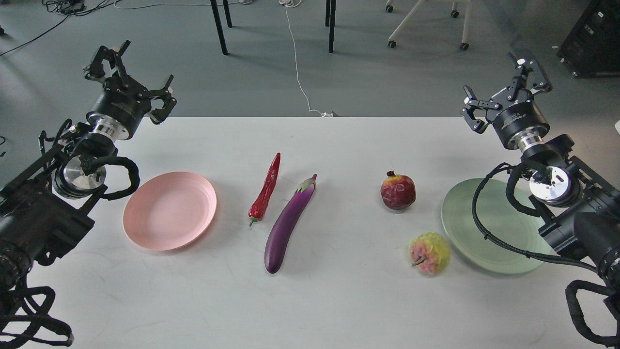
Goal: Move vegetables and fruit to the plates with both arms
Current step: 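Raise the right gripper and swing it over the peach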
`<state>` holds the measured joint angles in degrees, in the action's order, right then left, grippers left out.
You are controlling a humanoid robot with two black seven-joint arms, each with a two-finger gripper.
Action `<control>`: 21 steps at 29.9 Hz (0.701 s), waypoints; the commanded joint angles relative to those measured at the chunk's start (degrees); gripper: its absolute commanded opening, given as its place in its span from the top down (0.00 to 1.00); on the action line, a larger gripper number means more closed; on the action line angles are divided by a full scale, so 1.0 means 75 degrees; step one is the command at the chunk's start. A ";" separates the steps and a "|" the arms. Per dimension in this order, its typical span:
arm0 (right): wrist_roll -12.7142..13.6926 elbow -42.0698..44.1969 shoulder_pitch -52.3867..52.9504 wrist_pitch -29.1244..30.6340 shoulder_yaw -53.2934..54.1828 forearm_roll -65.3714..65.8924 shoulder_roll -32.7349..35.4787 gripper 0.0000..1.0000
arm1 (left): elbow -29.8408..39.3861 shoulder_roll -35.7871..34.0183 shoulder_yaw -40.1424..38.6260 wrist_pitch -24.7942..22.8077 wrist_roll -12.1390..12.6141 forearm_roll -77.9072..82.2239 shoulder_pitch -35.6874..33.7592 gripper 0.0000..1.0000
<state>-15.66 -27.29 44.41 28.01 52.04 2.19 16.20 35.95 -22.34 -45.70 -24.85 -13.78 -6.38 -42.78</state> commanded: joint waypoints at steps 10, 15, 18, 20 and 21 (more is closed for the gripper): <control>-0.0092 -0.0813 0.0206 -0.0001 -0.1066 0.0117 0.0229 0.01 | 0.0000 -0.0091 0.0000 0.0032 0.0045 -0.0005 0.0056 0.02; -0.0103 -0.1515 0.1201 -0.0001 -0.3055 0.0363 0.1237 0.01 | 0.0000 -0.0162 0.0023 -0.0015 0.0045 0.0006 0.0091 0.02; -0.0103 -0.1973 0.2079 -0.0001 -0.4509 0.0586 0.1893 0.01 | 0.0012 -0.0150 0.0023 -0.0074 0.0021 0.0018 0.0115 0.02; -0.0103 -0.2324 0.2653 -0.0001 -0.5388 0.0901 0.2128 0.01 | 0.0012 -0.0150 0.0012 -0.0074 -0.0014 0.0018 0.0115 0.02; -0.0103 -0.2500 0.2969 -0.0001 -0.5844 0.1158 0.2175 0.01 | 0.0012 -0.0139 0.0011 -0.0074 -0.0014 0.0018 0.0115 0.02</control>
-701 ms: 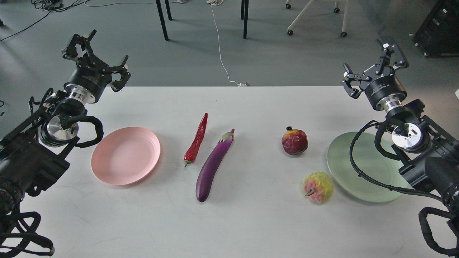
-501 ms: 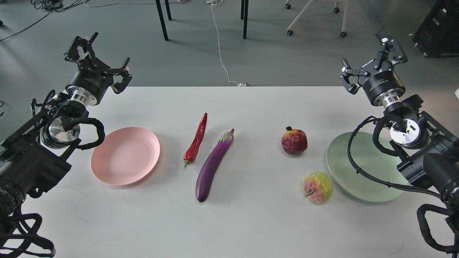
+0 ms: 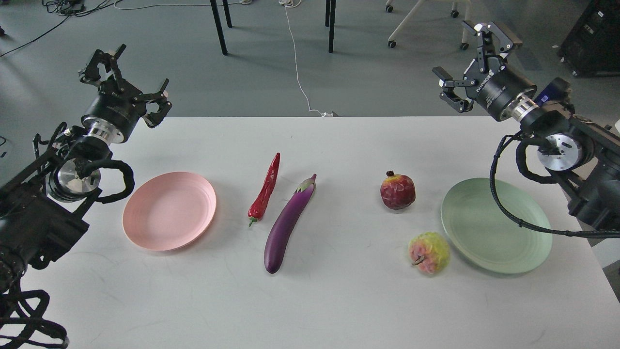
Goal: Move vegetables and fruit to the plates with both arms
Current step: 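Raise the right gripper and swing it over the peach, then lower the right gripper and grasp the yellow-pink peach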
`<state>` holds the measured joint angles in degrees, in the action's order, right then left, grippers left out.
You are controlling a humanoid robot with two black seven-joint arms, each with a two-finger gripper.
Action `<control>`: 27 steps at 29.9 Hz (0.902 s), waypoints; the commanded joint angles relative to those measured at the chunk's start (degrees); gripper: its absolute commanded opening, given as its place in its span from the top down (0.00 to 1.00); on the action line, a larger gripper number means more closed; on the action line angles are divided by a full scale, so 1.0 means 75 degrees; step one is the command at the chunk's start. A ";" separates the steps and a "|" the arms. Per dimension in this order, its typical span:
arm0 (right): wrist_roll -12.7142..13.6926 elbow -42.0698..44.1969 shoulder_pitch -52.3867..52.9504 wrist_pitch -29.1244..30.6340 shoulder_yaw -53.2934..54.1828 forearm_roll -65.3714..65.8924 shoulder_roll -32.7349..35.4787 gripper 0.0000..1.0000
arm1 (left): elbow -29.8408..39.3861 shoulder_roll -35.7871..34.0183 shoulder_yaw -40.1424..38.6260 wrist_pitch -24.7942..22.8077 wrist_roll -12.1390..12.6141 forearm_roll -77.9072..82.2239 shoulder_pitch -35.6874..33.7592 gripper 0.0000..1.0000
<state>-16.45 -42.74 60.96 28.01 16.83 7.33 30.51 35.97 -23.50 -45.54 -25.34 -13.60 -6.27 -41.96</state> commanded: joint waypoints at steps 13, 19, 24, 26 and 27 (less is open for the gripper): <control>0.0001 -0.2560 0.3859 -0.0001 -0.5909 0.2536 0.0221 0.01 | 0.0207 0.0028 -0.0115 0.0015 -0.0155 -0.0078 0.0016 0.02; -0.0069 -0.3734 0.4352 -0.0001 -0.6942 0.4773 0.0292 0.01 | 0.0219 0.0004 -0.0127 -0.0008 -0.0238 -0.0079 0.0004 0.02; -0.0092 -0.4120 0.4411 -0.0001 -0.7692 0.5793 0.0187 0.01 | 0.0219 -0.0019 -0.0127 -0.0008 -0.0238 -0.0090 0.0039 0.02; -0.0092 -0.4273 0.4481 -0.0001 -0.7973 0.6227 0.0151 0.01 | 0.0219 -0.0031 -0.0127 -0.0020 -0.0238 -0.0102 0.0040 0.02; -0.0092 -0.4274 0.4493 -0.0001 -0.8090 0.6310 0.0140 0.01 | 0.0219 -0.0054 -0.0127 -0.0020 -0.0238 -0.0102 0.0040 0.02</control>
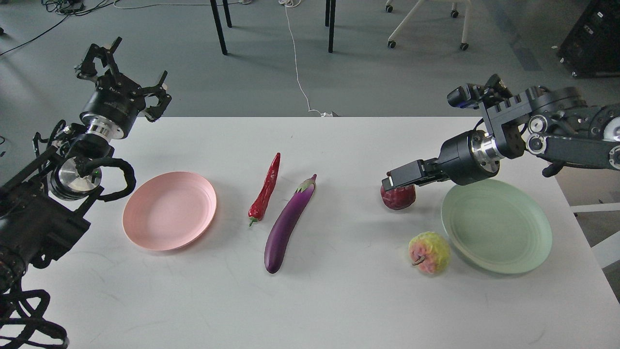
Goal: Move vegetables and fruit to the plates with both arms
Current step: 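Lower the right gripper and grasp the yellow-pink peach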
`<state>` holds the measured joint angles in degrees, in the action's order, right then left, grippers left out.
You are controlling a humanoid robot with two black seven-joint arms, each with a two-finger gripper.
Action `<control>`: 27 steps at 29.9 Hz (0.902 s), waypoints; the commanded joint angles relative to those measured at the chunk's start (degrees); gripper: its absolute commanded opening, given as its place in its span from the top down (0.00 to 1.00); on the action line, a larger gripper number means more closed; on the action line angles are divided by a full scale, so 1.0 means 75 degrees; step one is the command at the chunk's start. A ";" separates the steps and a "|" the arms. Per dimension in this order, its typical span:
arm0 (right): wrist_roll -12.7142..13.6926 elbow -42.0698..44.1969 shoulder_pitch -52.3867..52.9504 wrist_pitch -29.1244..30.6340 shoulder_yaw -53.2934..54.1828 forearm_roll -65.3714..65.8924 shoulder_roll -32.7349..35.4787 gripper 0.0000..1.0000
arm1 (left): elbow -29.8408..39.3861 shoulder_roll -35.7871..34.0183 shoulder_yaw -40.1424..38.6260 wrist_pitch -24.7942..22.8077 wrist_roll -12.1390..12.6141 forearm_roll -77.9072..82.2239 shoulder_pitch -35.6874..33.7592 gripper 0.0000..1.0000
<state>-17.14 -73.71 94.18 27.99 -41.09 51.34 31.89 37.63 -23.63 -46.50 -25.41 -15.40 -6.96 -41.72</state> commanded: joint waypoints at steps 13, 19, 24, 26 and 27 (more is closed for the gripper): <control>-0.0141 -0.0016 -0.0405 -0.0298 -0.1353 0.0560 -0.0912 0.04 | 0.0116 -0.0108 0.0001 0.0001 0.0003 -0.0009 0.0007 0.02; -0.0129 -0.0016 -0.0440 -0.0298 -0.1423 0.0549 -0.0924 0.06 | 0.0116 -0.0108 0.0001 0.0001 0.0003 -0.0009 0.0078 0.02; -0.0129 -0.0028 -0.0440 -0.0287 -0.1459 0.0549 -0.1087 0.17 | 0.0116 -0.0108 0.0001 0.0001 0.0003 -0.0009 0.0078 0.02; -0.0129 -0.0086 -0.0382 -0.0275 -0.1459 0.0537 -0.1146 0.23 | 0.0116 -0.0119 0.0001 0.0001 0.0003 -0.0009 0.0089 0.02; -0.0129 -0.0098 -0.0347 -0.0263 -0.1447 0.0514 -0.1169 0.27 | 0.0116 -0.0120 0.0001 0.0001 0.0003 -0.0009 0.0089 0.02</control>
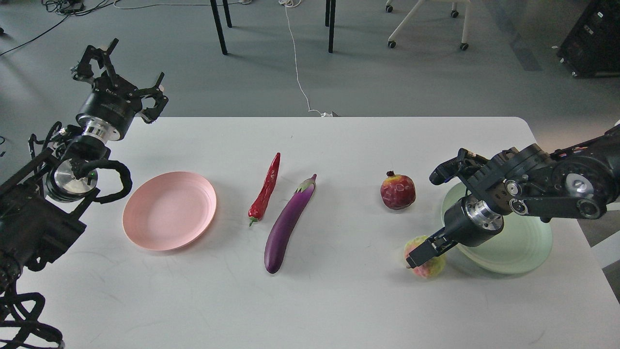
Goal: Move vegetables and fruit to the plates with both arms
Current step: 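Lower the right gripper and grasp the yellow-pink peach, then move the peach onto the green plate and release it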
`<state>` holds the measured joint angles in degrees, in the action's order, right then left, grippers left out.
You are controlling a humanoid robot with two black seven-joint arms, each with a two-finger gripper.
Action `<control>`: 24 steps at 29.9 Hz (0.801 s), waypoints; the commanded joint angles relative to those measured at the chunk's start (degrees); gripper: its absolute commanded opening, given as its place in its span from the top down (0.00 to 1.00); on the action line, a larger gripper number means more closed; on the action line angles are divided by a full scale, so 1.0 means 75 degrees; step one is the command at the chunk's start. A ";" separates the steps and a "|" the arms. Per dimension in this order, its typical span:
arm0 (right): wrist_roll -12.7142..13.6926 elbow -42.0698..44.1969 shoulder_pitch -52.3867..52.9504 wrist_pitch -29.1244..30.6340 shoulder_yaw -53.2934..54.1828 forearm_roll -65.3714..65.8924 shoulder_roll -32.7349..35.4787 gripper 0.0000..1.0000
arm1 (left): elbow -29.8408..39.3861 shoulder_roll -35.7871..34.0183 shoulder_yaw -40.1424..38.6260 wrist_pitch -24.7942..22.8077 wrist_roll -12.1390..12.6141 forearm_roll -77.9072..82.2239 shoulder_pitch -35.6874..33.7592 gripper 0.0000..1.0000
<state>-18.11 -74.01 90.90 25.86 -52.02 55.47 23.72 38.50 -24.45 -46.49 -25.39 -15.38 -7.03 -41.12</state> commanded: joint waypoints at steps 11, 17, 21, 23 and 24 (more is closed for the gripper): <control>0.0035 -0.0129 0.0676 0.0068 -0.0001 -0.0060 -0.0279 0.51 | 0.0000 -0.0174 -0.0012 0.0023 0.0000 0.0000 -0.0002 0.02; 0.0047 -0.0117 0.1285 0.0068 0.0034 -0.0038 0.0001 0.51 | 0.0011 -0.0220 -0.0012 0.0058 0.0000 -0.0012 -0.0002 0.02; 0.0094 0.0012 0.1216 0.0079 -0.0036 0.0418 0.0458 0.51 | 0.0011 -0.0314 -0.0012 0.0069 -0.0012 -0.0012 -0.0002 0.02; 0.0094 0.0047 0.1145 0.0021 -0.0258 0.0957 0.0669 0.51 | 0.0011 -0.0314 -0.0024 0.0069 -0.0012 -0.0012 -0.0002 0.02; 0.0094 0.0059 0.1122 -0.0002 -0.0340 0.1122 0.0751 0.51 | 0.0011 -0.0314 -0.0024 0.0069 -0.0012 -0.0012 -0.0002 0.02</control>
<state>-17.42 -73.92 100.00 26.35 -52.75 59.61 27.38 38.59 -26.71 -46.63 -24.87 -15.38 -7.12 -41.14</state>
